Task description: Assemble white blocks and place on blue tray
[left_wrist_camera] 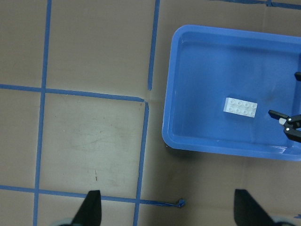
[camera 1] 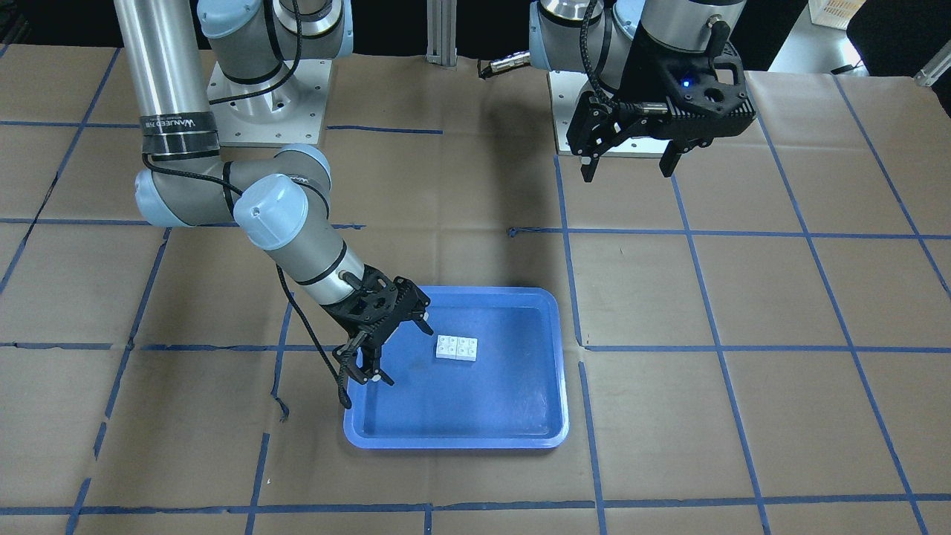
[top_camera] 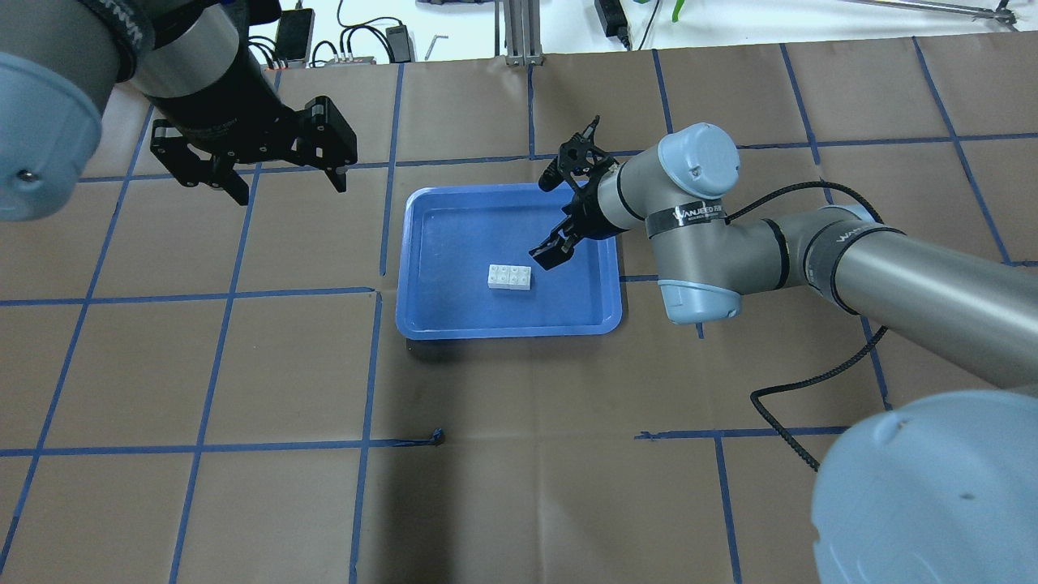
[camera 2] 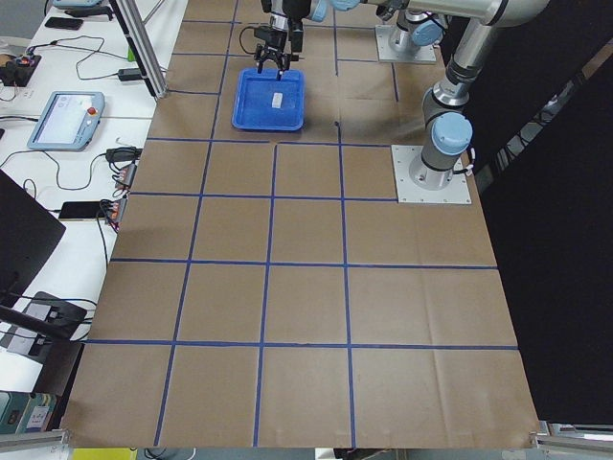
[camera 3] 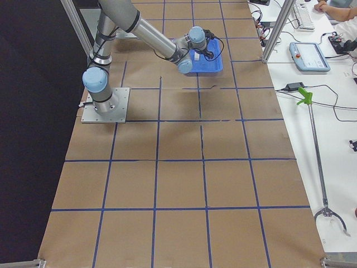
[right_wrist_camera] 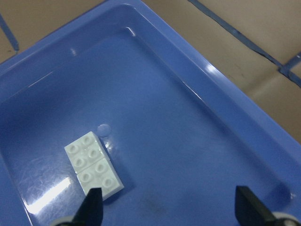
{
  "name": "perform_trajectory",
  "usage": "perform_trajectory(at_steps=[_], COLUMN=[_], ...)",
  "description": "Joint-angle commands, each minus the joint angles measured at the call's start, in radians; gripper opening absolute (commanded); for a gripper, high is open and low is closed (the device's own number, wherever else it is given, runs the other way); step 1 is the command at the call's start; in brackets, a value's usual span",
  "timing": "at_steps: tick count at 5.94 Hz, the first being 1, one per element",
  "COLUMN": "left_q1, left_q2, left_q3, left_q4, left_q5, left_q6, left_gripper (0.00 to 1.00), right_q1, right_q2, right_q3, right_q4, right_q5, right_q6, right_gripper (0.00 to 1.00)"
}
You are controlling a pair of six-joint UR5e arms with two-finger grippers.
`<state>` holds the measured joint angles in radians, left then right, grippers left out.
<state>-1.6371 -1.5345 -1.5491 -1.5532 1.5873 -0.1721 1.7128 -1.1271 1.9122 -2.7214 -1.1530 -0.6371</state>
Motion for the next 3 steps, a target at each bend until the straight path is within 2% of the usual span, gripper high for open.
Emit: perform_trajectory(at_steps=[1, 3], left_q1=[-0.003, -0.001], left_q2=[0.001, 0.004], left_q3=[0.001, 0.000], left_q4=[-0.002, -0.007], left_q5=[0.000, 0.000], left_q6=[0.000, 0.000], left_gripper=[0.99, 0.99], right_q1=[-0.006, -0.027], right_q2=[-0.069, -0.085], right_q3=[-0.089, -0.342], right_q4=[0.273, 0.754], right_q5=[-0.189, -0.292], right_q6=[0.115, 0.239], right_gripper=[1.00, 1.00])
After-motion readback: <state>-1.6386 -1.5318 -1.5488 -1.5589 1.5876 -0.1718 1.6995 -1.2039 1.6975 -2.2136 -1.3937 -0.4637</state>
